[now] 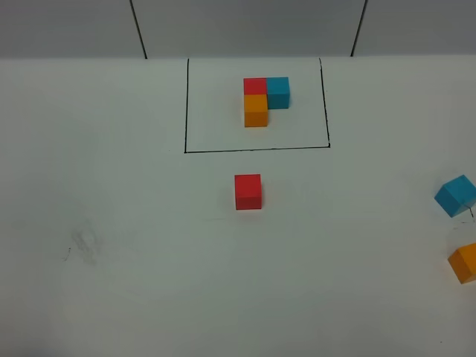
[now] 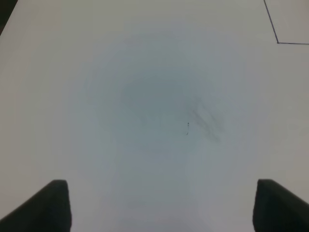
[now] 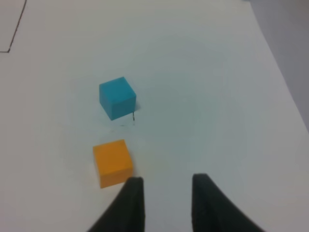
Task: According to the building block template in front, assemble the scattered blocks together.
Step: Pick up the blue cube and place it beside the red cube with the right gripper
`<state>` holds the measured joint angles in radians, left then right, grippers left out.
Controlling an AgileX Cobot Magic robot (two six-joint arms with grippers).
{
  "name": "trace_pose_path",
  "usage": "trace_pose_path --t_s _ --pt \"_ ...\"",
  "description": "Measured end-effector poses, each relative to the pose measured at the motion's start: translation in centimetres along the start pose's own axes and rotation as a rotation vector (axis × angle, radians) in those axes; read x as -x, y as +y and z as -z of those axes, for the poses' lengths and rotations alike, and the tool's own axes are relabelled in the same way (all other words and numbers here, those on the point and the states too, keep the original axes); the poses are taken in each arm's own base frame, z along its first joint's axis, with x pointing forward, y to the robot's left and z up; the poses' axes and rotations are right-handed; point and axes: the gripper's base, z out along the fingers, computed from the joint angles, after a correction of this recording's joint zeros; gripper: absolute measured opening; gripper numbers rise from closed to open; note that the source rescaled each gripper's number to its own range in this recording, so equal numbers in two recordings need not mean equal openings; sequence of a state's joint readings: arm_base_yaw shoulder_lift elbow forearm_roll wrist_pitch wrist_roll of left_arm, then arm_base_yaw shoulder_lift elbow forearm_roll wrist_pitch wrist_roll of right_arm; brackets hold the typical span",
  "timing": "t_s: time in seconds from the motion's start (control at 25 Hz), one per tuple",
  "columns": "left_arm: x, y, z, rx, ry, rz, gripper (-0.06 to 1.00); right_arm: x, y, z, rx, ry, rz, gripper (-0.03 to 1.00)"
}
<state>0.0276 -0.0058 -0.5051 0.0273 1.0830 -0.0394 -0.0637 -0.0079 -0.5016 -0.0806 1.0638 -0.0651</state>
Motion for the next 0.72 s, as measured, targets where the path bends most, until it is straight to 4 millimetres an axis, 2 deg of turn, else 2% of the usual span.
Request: trace_pose_path --t_s 0.24,0.36,0.48,0.68,0.72 --pt "0.0 0.0 0.0 0.000 0.000 0.000 0.72 0.0 0.0 0.0 0.000 0.000 -0.018 0.00" --pt "0.0 0.0 0.0 0.000 0.000 0.000 0.72 0.4 0.0 -0.6 0.007 0.047 -0.063 0.08" --pt "0.0 0.0 0.0 0.000 0.000 0.000 0.72 2.0 0.2 -2.1 0.038 0.114 -0.091 0.28" --pt "0.0 0.0 0.0 -0.001 0.000 -0.001 0.72 5.2 0.3 -6.1 0.066 0.260 -0.061 0.81" --pt "0.0 0.0 0.0 -0.001 0.000 -0.001 0.72 6.0 0.3 -7.2 0.069 0.303 -0.054 0.89"
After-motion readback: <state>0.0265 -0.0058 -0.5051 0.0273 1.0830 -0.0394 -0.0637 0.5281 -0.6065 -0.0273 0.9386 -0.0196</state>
